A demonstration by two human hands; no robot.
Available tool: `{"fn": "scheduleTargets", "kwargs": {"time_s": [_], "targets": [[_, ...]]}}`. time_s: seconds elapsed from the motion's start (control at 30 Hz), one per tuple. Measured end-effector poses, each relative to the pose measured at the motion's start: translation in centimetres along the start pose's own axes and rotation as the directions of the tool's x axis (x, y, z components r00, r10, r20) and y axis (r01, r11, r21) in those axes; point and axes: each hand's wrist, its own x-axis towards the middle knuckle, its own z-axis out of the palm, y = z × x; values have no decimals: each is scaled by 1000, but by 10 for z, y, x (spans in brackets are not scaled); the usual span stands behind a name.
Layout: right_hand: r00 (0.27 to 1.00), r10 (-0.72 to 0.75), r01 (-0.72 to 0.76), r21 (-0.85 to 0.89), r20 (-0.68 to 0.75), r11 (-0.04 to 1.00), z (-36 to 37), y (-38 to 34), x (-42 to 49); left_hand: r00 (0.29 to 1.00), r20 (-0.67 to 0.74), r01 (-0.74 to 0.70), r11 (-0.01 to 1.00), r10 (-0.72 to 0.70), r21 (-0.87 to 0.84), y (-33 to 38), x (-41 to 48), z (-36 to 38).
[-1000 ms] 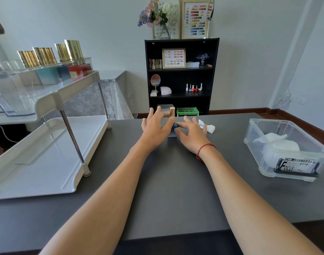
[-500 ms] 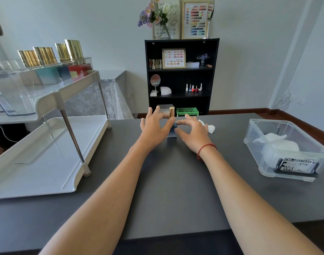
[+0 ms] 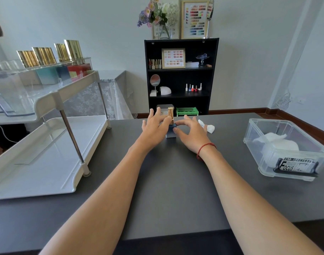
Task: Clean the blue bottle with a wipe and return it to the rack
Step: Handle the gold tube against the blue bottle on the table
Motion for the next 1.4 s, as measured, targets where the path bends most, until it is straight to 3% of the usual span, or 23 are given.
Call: {"fn": "scheduleTargets", "kwargs": {"time_s": [0.2, 0.63, 0.8, 0.97, 1.4], "targets": [[1000, -1, 1, 8, -5, 1000, -1, 0, 0, 997, -76, 21, 999, -24, -43, -2, -3, 1], [1000, 7, -7, 14, 1, 1000, 0, 0, 0, 995, -96, -14, 1000, 16, 19, -5, -1, 3], [1000, 10, -10, 13, 4, 1000, 1, 0, 0, 999, -39, -20, 1000, 21, 18, -1, 1, 3], [1000, 6, -6, 12, 12, 1000, 0, 0, -1, 994, -112, -1, 1000, 4, 19, -5, -2, 3], [1000, 4, -4, 5, 10, 1000, 0, 0, -1, 994, -104, -8, 1000, 9, 14, -4, -4, 2]]}}
